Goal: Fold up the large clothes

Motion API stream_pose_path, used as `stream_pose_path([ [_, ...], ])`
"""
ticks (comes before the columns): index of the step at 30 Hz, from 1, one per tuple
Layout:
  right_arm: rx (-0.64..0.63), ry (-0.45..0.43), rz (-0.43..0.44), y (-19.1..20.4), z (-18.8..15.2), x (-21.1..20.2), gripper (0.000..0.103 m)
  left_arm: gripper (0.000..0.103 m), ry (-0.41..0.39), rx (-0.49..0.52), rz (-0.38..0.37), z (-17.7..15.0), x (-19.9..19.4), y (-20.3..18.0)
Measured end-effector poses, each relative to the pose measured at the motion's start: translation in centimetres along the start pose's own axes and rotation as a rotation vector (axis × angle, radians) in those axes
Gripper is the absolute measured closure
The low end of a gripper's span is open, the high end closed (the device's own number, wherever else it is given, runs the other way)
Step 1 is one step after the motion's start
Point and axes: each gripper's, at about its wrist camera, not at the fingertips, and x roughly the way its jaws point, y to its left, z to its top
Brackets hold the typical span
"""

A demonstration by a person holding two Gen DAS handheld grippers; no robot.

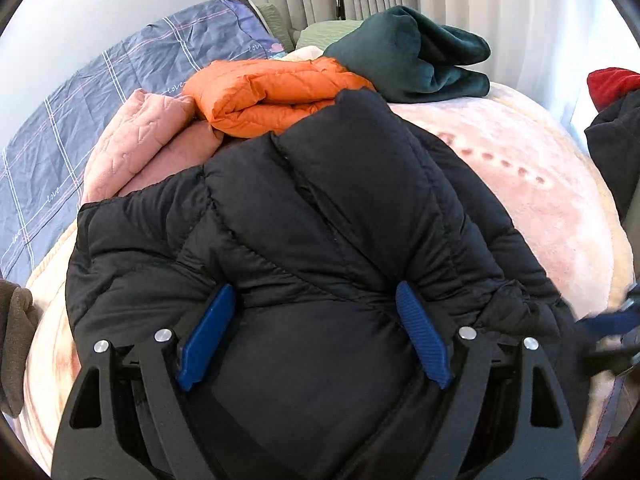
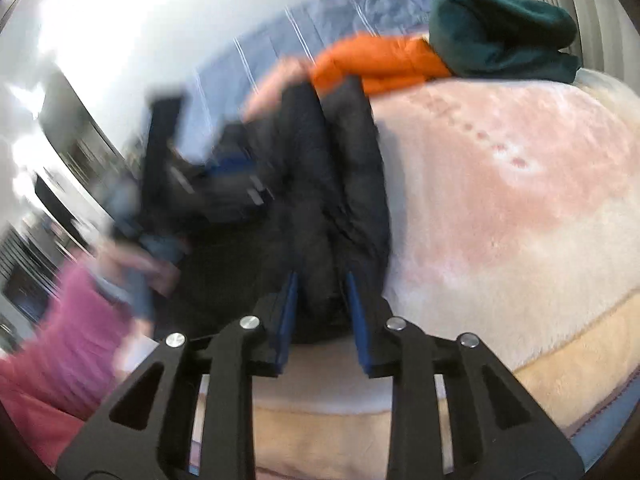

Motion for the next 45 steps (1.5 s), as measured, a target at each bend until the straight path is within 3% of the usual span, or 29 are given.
stream_pose_path([
  [4, 0.094, 0.014, 0.039, -1.3, 0.0, 0.9, 0.074, 0.02, -0.03, 0.005, 0.048, -0.2, -1.6, -1.0],
  [6, 0.095, 0.014, 0.045, -1.6, -0.1, 0.3, 0.07, 0.02, -0.056, 0.035, 0.018, -0.6, -2.7, -2.0],
  [7, 0.109, 0.012, 0.043, -1.9, -0.1, -0.2, 0.063, 0.02, -0.061, 0.063, 0.011, -1.0, -3.1, -2.6],
  [8, 0.129, 0.007, 0.028, -2.2, -0.2, -0.7, 0.042, 0.019, -0.06, 0.107, 0.041, -1.5, -3.0, -3.3],
  [9, 0.16, -0.009, 0.024, -2.7, -0.4, -1.5, 0.038, 0.019, -0.059, 0.138, 0.076, -1.9, -2.7, -3.9],
  [11, 0.207, -0.007, 0.066, -3.5, -0.8, -2.4, 0.038, 0.018, -0.057, 0.141, 0.082, -2.3, -2.2, -4.0],
  [15, 0.327, 0.063, 0.229, -4.3, -2.1, -1.9, 0.033, 0.016, -0.044, 0.105, 0.043, -2.1, -1.9, -3.2],
  [19, 0.345, 0.063, 0.247, -3.5, -2.1, -0.8, 0.026, 0.015, -0.057, 0.087, 0.03, -2.2, -2.0, -2.8],
  [24, 0.365, 0.094, 0.333, -2.7, -0.3, 1.3, 0.026, 0.015, -0.062, 0.083, 0.028, -2.4, -2.0, -2.8],
  [33, 0.418, 0.021, 0.309, -3.3, 1.2, 2.7, 0.035, 0.015, -0.067, 0.047, -0.008, -2.7, -2.3, -2.4],
  [40, 0.45, 0.011, 0.321, -3.7, 1.4, 3.6, 0.039, 0.015, -0.068, 0.03, -0.022, -2.6, -2.4, -2.1],
  [45, 0.424, 0.021, 0.307, -4.0, 1.4, 4.1, 0.045, 0.015, -0.074, -0.025, -0.081, -2.6, -2.6, -1.0],
])
